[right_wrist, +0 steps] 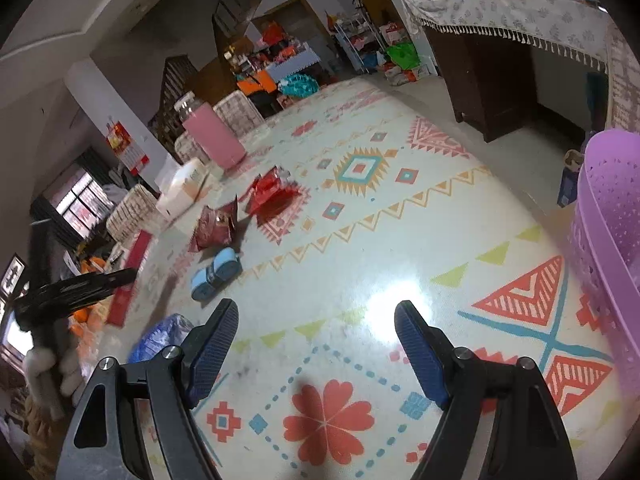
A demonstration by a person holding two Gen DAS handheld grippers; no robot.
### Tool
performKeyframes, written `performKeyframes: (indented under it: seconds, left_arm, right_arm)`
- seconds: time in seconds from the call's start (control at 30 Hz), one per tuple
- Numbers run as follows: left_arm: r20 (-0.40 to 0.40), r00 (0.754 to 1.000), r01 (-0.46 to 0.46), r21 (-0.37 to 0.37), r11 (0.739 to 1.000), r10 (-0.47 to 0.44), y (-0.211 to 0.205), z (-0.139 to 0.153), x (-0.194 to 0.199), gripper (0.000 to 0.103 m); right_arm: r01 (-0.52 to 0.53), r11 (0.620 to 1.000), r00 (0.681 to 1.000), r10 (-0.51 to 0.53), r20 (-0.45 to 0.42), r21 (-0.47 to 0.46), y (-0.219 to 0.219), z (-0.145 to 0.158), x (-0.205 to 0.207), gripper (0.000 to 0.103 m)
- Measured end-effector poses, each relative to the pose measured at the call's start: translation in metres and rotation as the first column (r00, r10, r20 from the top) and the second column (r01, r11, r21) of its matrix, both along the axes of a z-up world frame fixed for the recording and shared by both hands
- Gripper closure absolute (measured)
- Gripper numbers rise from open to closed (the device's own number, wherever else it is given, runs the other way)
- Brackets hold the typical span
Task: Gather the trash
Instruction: 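Grasp the red cigarette carton with the left tool, then grasp the light blue WHI box with the right tool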
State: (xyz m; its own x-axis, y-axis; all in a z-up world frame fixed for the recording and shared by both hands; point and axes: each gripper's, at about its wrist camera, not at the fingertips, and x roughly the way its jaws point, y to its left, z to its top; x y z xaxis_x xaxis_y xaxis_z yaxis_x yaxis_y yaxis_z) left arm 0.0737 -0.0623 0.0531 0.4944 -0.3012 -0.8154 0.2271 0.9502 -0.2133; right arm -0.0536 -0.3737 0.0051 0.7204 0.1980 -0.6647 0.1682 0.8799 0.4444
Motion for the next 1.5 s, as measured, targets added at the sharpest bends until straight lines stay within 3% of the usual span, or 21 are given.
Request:
performKeyframes:
  seconds: [0.1,0.2,0.3,0.47,0.6,0.7,0.87,0.93,0.97,1.03,1.23,1.5]
  left_arm:
    - [0.010,1.000,-0.006,-0.023,1.000,0.007,0.007,-0.004,-0.008,0.064]
    - [0.013,1.000,-0.017,-0.046,0.999,0.018,0.016,-0.009,-0.009,0.064]
    - [-0.006,1.000,-0.025,-0.093,0.995,0.025,0.024,-0.013,-0.008,0.064]
    - [0.009,1.000,-0.020,-0.127,0.992,0.021,0.034,-0.011,-0.014,0.064]
    - [0.005,0.999,-0.030,-0.171,0.985,0.031,0.046,-0.012,-0.017,0.064]
    - [-0.016,0.999,-0.041,-0.191,0.981,0.039,0.052,-0.016,-0.014,0.064]
    - [-0.040,0.999,-0.043,-0.206,0.978,0.035,0.052,-0.021,-0.013,0.064]
    - [-0.051,0.998,-0.037,-0.209,0.977,0.027,0.050,-0.024,-0.013,0.064]
    - [-0.056,0.998,-0.034,-0.210,0.977,0.022,0.049,-0.025,-0.013,0.064]
    - [-0.060,0.998,-0.030,-0.209,0.977,0.018,0.047,-0.026,-0.013,0.064]
    - [-0.057,0.998,-0.028,-0.207,0.978,0.017,0.046,-0.026,-0.014,0.064]
    - [-0.048,0.999,-0.010,-0.190,0.982,0.001,0.042,-0.027,-0.016,0.064]
  right_arm:
    - [-0.016,0.999,1.000,0.015,-0.027,-0.028,0.005,-0.002,0.005,0.019]
    - [-0.023,0.988,1.000,0.021,-0.016,-0.150,0.023,0.008,0.005,0.019]
    - [-0.107,0.972,0.994,0.111,0.006,-0.207,0.052,0.022,0.013,0.011]
    - [-0.181,0.979,0.977,0.168,-0.130,-0.096,0.086,0.022,0.062,0.012]
    - [-0.168,0.983,0.959,0.145,-0.241,-0.078,0.107,0.004,0.107,0.028]
    - [-0.130,0.990,0.952,0.107,-0.285,-0.061,0.115,-0.005,0.126,0.034]
    - [-0.089,0.979,0.949,0.027,-0.314,-0.185,0.139,-0.005,0.146,0.034]
    - [-0.095,0.954,0.942,-0.005,-0.335,-0.283,0.152,-0.006,0.151,0.037]
    - [-0.101,0.940,0.939,-0.018,-0.343,-0.327,0.158,-0.006,0.152,0.044]
    - [-0.124,0.913,0.942,-0.015,-0.336,-0.389,0.167,-0.007,0.152,0.062]
    - [-0.131,0.932,0.954,0.025,-0.298,-0.339,0.157,-0.001,0.140,0.063]
    - [-0.087,0.949,0.981,0.028,-0.194,-0.304,0.133,0.037,0.090,0.062]
